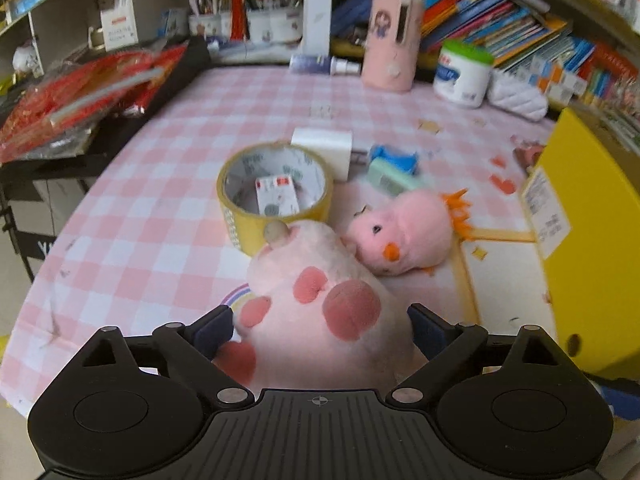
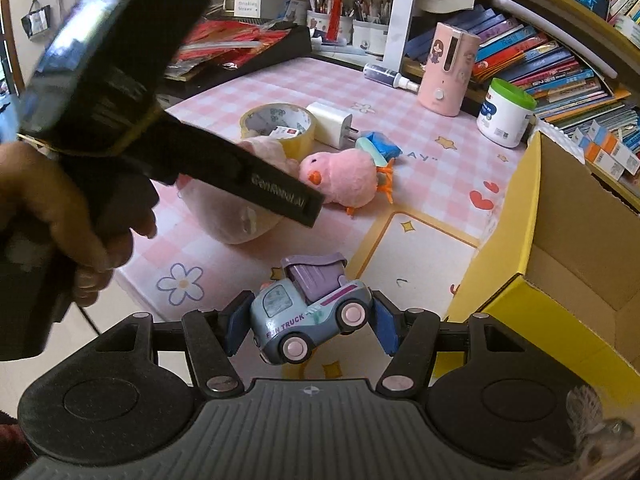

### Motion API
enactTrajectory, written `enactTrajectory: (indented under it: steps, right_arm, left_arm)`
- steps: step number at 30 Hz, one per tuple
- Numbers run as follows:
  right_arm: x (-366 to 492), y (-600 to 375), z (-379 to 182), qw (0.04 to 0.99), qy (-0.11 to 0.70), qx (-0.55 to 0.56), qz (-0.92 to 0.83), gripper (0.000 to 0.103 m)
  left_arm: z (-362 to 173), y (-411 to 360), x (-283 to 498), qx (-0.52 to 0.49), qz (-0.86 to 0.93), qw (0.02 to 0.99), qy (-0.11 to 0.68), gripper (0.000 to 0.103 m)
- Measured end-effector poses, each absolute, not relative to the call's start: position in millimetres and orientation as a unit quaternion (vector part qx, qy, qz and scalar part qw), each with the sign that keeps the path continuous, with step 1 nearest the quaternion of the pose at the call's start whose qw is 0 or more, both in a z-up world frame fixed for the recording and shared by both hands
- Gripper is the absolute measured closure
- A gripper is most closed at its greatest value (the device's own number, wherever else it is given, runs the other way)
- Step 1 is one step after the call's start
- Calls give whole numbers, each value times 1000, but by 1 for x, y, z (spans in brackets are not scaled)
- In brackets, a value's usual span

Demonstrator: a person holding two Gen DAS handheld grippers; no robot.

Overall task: Organize objects
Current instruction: 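Lift the toy truck with the right gripper while the left gripper lifts the plush pig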

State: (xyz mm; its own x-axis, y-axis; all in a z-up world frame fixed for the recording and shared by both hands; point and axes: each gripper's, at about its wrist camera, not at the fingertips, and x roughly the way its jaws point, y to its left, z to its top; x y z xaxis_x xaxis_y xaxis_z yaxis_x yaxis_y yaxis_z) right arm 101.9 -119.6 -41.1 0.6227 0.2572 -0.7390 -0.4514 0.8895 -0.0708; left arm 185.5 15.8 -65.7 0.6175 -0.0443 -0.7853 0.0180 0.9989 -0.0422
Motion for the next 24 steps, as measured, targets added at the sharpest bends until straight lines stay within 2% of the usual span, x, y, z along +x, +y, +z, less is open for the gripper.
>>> enactTrajectory:
  steps: [5, 17, 24]
  right_arm:
    - [105, -128, -41, 894, 390, -117, 185, 44]
    - [85, -127, -23, 909, 378, -80, 157, 44]
    - [49, -121, -8, 919, 363, -55, 142, 44]
  left_arm:
    - [-68, 23, 186, -33, -20, 897, 441, 29]
    - [-6, 51, 111, -95, -83, 909, 398, 31]
    - [-3, 65, 63, -98, -110, 902, 407, 30]
